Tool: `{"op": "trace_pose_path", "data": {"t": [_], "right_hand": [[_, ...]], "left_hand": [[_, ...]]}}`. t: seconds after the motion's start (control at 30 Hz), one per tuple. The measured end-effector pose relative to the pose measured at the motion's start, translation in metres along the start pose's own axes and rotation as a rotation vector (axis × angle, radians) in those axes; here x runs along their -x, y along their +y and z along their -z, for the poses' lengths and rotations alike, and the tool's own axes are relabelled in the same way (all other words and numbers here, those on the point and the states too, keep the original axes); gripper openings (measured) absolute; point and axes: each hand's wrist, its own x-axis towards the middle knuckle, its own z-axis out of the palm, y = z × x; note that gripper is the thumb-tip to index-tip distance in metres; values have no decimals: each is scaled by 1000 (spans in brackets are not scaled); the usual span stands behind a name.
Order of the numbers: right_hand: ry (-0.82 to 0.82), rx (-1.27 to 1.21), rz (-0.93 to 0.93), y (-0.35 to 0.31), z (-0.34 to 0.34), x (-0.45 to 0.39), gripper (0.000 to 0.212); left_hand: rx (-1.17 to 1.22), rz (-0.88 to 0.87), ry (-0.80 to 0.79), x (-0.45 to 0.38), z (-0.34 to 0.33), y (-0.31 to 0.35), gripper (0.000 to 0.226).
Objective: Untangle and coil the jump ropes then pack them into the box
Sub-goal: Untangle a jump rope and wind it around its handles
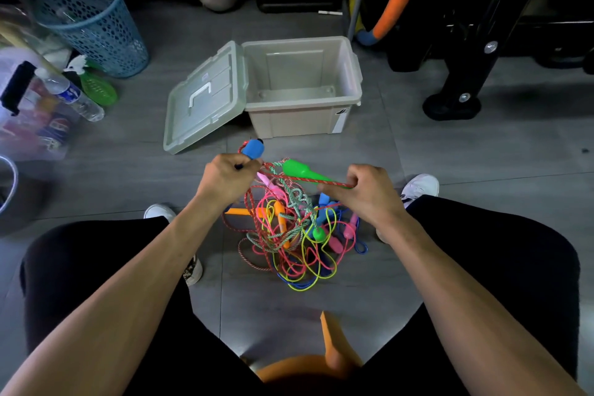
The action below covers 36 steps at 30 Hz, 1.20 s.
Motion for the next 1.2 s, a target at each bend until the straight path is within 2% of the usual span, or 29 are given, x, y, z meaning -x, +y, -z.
{"op": "trace_pose_path", "data": {"t": [0.07,0.17,0.27,0.33,0.43,0.53,0.57,0.63,0.7,0.73,0.83,0.9,1.0,1.03,1.2], "right_hand": [[23,127,-3,2,-4,1,70],[31,114,-29,7,-5,-2,62],[-164,115,-42,12,-7,-5,41],[-296,139,-9,10,-6,-4,40],[-315,-101,60,-3,5,-2,44],[-363,-350,46,-12,19,-6,42],[-405,-326,42,-13,21,-6,41],[-399,-122,70,-10,15,-5,36],[-307,11,134,-9,7,-5,13],[-274,9,163,-10,1,-5,20],[-267,-89,240,-21,-8,-5,58],[-308,-122,289,-30,-14,-5,59],[-367,-187,258,-37,-17,-5,17],[-357,-182,245,-37,-16,-6,10],[-320,-134,221,-36,-4,-12,12]], "left_hand": [[-16,-18,-41,3,-5,0,28],[-21,-46,-101,6,-9,0,25],[-77,-103,-121,3,-8,-3,28],[-170,-152,-110,1,-4,-6,28],[-288,-192,-127,-2,1,-9,20],[-332,-218,-164,-4,2,-13,19],[-357,-274,-163,-5,2,-14,17],[-382,-434,-146,-5,2,-15,11],[-389,-574,-127,-2,2,-12,15],[-385,-622,-119,0,2,-10,19],[-362,-717,-119,8,5,-2,30],[-336,-757,-145,12,6,0,31],[-337,-737,-134,15,6,2,27],[-353,-705,-113,15,6,1,23],[-465,-500,-97,10,3,-1,12]]}}
